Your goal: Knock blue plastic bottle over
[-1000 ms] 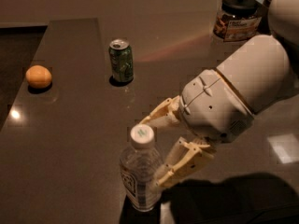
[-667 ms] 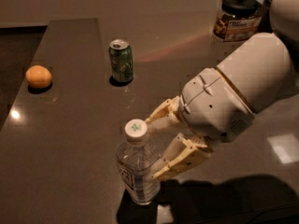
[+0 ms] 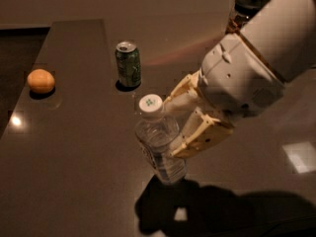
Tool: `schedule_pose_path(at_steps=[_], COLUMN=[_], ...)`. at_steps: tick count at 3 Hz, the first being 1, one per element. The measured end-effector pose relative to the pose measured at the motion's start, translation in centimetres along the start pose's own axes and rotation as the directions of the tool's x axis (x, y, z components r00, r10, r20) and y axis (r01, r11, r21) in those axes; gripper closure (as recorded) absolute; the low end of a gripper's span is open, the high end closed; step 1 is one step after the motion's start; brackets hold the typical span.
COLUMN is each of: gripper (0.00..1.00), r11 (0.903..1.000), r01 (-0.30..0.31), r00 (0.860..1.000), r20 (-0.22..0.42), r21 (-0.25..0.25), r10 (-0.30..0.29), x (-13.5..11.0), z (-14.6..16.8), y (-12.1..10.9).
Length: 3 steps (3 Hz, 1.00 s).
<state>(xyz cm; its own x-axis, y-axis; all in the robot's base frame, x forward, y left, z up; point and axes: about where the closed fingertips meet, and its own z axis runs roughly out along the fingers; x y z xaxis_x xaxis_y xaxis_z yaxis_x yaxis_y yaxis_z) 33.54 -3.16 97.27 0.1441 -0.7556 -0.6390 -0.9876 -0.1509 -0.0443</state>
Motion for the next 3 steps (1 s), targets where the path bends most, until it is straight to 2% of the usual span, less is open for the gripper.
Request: schedule_pose_path(at_steps=[1, 2, 3], gripper=[1.00, 1.00, 1.00], r11=[0.9961, 0.9890, 0.9819], r01=[-0.053, -0.080, -0.069], r00=[0.986, 0.947, 0.883], r20=[-0.155, -0.301, -0.447], r21=[0.070, 0.124, 0.176], r10=[0.064, 0.114, 0.142], x=[1.4, 3.4, 6.2], z=[-2.4, -3.8, -4.4], y=[-3.1, -5.9, -8.4])
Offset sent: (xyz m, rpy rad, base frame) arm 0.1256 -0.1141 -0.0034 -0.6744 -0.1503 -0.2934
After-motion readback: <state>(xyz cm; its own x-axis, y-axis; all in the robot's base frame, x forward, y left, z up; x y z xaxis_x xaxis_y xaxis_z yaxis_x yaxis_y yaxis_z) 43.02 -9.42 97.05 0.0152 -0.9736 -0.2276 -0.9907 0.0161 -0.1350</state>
